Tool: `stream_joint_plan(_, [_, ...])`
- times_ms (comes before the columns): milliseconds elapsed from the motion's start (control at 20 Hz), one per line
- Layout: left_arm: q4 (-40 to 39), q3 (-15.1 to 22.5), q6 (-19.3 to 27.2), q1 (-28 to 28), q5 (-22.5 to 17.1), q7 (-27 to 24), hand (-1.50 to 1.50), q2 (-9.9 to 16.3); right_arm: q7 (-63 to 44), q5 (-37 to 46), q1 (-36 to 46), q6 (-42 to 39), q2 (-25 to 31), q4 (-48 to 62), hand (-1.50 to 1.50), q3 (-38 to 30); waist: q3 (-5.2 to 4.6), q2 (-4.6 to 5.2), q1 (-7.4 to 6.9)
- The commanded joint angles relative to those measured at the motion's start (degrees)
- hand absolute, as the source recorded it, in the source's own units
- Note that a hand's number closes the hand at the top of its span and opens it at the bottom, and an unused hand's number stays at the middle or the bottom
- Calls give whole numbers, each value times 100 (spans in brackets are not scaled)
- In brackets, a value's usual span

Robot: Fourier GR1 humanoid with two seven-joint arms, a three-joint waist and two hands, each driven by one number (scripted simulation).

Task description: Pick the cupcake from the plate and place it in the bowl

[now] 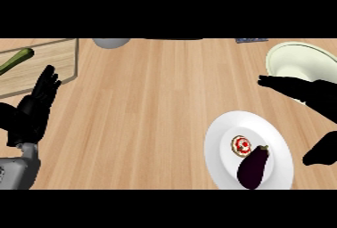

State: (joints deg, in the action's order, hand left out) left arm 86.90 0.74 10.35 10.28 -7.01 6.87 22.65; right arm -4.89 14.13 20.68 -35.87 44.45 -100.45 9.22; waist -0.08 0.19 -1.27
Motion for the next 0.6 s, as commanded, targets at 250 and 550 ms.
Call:
stream_joint_plan(250, [-75, -219, -165, -36, 28, -10, 0, 11, -618, 436, 929, -1141, -654, 767, -150, 946, 4, -12, 44])
stream_joint_plan(550, [142, -506, -372, -34, -126, 236, 0, 174, -151, 1325, 515, -1189, -597, 1132, -150, 1374, 10, -12, 69])
